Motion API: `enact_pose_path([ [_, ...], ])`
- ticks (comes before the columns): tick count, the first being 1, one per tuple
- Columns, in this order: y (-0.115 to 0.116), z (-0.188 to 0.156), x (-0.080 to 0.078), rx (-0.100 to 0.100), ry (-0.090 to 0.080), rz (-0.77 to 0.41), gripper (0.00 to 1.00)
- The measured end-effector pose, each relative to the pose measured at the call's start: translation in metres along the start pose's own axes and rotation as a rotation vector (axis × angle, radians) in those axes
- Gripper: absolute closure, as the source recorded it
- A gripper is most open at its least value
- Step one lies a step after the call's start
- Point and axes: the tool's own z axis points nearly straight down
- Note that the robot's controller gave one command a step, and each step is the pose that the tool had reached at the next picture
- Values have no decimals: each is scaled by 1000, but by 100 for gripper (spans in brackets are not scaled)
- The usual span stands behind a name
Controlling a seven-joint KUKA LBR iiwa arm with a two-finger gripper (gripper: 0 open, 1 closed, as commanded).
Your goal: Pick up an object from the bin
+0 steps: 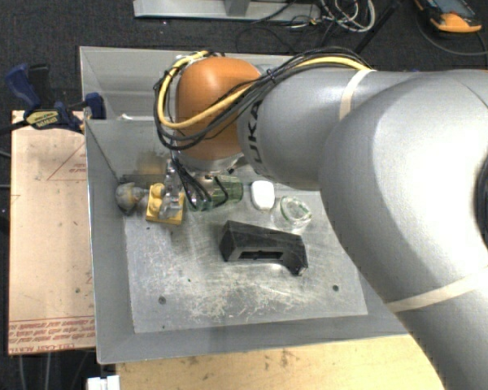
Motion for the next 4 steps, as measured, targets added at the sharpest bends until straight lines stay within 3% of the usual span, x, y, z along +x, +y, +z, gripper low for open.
enact_pose_path([
  [4, 0, 0, 0, 0, 0, 0, 100],
])
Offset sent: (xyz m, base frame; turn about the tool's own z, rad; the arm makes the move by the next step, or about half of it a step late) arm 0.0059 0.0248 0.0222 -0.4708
